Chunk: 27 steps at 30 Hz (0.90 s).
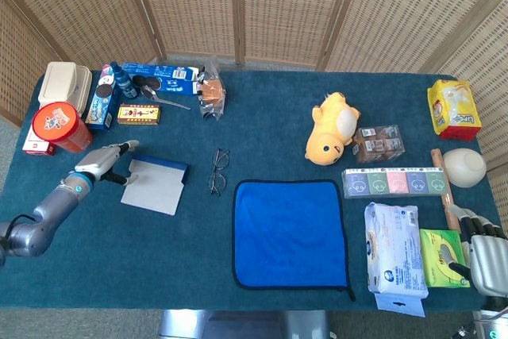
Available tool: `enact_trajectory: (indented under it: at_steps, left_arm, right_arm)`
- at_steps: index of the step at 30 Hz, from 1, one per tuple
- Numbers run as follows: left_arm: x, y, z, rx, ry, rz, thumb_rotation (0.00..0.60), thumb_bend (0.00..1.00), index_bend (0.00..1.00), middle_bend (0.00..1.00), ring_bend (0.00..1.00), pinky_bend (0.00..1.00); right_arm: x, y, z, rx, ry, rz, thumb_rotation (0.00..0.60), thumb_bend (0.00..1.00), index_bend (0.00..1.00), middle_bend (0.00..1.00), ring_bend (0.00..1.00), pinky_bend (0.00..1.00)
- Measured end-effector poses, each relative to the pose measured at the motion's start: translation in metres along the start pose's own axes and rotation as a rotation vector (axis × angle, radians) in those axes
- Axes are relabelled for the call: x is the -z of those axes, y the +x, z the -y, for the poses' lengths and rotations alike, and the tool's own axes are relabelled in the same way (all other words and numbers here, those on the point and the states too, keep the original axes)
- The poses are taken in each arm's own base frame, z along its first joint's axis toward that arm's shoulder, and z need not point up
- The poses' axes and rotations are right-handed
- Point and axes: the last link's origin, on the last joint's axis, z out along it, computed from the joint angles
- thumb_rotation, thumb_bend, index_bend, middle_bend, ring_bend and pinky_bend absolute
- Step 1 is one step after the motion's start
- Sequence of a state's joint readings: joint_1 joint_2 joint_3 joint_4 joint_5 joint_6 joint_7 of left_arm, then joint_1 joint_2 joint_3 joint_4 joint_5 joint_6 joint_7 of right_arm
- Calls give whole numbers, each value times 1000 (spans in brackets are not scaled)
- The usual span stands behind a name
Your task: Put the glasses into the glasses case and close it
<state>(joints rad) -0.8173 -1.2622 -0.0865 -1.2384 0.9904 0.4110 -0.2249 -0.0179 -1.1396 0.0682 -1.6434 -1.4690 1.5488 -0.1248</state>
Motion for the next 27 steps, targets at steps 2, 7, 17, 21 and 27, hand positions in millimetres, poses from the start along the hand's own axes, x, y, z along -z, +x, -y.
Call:
enact_trajectory:
  at_steps: [2,7,17,21,27]
  left_arm:
    - [-2,-4,-2,1,-5,17,461,305,37,146,87,100]
    - [0,-13,-8,-6,-26,52,460,305,34,146,88,99]
    - [24,-27,-19,-12,-98,105,462,305,22,144,88,100]
    - [29,-17,-23,-15,-125,59,461,305,26,145,88,103]
    - [27,10,-39,-41,-179,-51,458,306,76,153,88,117]
  right_arm:
    - [0,0,1,2,-1,1,600,311,198,262,274,366]
    - [2,2,0,4,-7,-5,600,311,199,261,274,366]
    - [0,1,3,0,8,-3,600,310,198,262,274,366]
    - [-1,1,3,-1,13,-3,600,311,198,262,274,366]
    - [2,2,-1,-8,-1,-8,600,310,198,262,274,366]
